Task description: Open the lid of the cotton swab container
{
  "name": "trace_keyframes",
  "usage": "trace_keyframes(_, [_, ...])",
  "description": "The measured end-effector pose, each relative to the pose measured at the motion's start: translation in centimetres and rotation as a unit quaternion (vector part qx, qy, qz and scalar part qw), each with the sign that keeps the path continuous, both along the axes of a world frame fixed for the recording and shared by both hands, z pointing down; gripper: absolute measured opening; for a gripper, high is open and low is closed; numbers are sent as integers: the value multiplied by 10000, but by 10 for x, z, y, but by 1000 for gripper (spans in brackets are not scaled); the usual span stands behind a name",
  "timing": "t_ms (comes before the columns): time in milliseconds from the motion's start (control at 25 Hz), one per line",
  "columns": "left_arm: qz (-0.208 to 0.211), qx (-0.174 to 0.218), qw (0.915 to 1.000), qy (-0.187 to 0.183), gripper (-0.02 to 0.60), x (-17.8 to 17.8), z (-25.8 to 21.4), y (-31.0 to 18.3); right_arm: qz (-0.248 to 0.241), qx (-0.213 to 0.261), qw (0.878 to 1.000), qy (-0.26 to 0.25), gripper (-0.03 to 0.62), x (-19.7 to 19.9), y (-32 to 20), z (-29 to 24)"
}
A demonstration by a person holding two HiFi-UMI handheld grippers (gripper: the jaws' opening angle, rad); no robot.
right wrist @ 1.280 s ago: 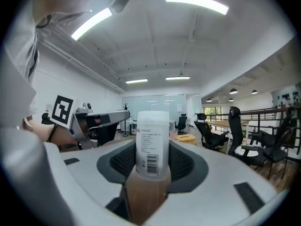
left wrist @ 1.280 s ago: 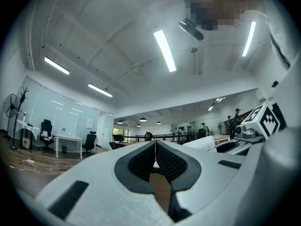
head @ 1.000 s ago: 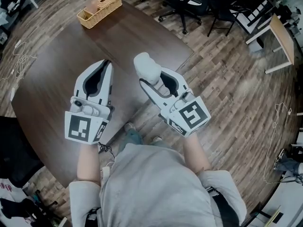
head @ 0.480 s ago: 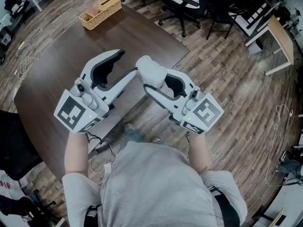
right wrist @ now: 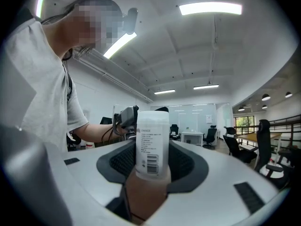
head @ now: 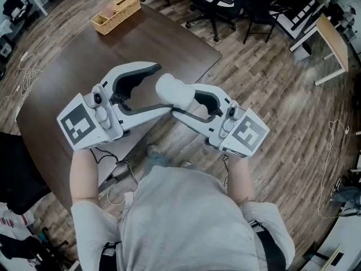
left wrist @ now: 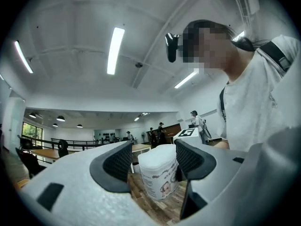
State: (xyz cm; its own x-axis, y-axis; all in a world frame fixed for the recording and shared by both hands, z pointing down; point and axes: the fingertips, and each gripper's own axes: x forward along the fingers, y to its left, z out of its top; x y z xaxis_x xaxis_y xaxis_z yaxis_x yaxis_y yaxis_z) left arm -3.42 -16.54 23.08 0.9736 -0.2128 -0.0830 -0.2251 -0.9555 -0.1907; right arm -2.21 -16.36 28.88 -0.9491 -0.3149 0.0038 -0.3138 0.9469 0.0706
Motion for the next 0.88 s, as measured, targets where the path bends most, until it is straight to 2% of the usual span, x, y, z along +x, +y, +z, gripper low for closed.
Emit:
trace_keyframes(120, [158, -58, 9997, -173, 272, 7, 4, 4, -147, 15, 9999, 30, 192, -3, 6, -2])
trace_keyframes(320, [315, -1, 9993, -205, 270, 9, 5, 7, -299, 155, 9994, 8, 190, -10, 7, -4])
trace_keyframes(600, [258, 133, 9989, -375, 268, 6, 4, 7, -334, 418, 9986, -4, 190, -15, 5, -7])
trace_keyframes(760, [263, -35, 9985, -480, 267, 4, 7, 6, -327, 570, 9978, 44, 189, -17, 5, -4])
trace_keyframes(880, [391, -618, 9973, 23, 261, -3, -1, 2, -204, 738, 9970, 80, 189, -22, 5, -3])
